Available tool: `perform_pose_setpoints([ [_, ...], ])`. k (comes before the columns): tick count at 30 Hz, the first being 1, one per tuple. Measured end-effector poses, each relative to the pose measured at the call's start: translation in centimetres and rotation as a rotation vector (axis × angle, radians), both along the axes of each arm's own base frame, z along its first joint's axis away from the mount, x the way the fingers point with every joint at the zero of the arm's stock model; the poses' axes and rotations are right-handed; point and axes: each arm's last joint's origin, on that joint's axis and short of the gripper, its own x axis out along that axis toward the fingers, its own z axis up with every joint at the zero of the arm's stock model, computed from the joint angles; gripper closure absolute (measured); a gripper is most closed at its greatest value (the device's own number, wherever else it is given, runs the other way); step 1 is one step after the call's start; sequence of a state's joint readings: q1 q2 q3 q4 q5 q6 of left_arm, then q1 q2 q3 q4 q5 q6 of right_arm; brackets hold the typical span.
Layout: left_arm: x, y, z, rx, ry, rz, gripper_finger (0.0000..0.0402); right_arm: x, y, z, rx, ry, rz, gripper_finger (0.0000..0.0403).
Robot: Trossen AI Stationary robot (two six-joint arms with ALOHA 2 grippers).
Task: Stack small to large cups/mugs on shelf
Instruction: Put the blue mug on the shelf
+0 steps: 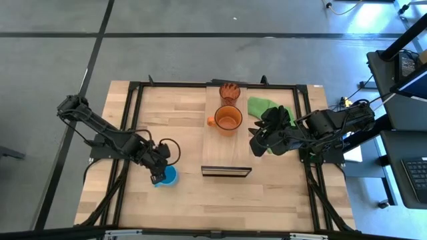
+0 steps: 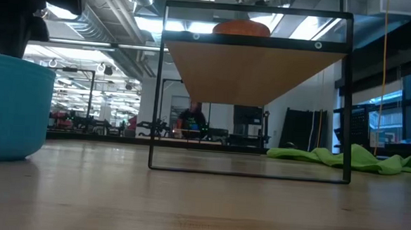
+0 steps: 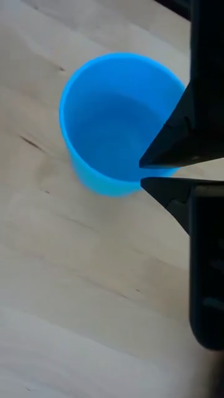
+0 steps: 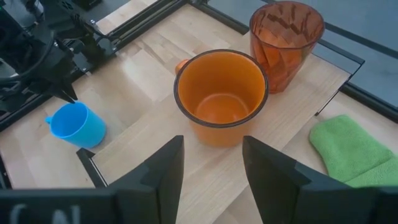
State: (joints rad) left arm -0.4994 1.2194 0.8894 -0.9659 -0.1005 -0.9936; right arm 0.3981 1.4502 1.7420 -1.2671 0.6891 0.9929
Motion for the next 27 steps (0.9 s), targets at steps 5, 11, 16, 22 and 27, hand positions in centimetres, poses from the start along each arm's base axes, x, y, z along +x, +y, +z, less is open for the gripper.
perform_pose_setpoints([
  [5, 0.06, -0.03, 0.01, -0.047, 0.01, 0.072, 0.0374, -0.02, -0.01, -0.02, -0.004, 0.005, 0.002, 0.0238],
  [11, 0.23, -0.27, 0.09, -0.111, 0.004, 0.16, 0.0374, -0.11, -0.06, -0.09, -0.008, 0.017, 0.002, 0.0238],
  [16, 0.23, -0.2, 0.08, -0.095, -0.002, 0.167, 0.0374, -0.14, -0.06, -0.1, -0.009, 0.021, 0.002, 0.0238],
  [22, 0.26, -0.15, 0.07, -0.079, -0.011, 0.173, 0.0367, -0.14, -0.06, -0.1, -0.009, 0.02, 0.002, 0.0238],
  [27, 0.59, -0.33, -0.62, -0.055, 0.025, 0.173, 0.0336, -0.13, -0.06, -0.1, -0.008, 0.019, 0.002, 0.0238],
])
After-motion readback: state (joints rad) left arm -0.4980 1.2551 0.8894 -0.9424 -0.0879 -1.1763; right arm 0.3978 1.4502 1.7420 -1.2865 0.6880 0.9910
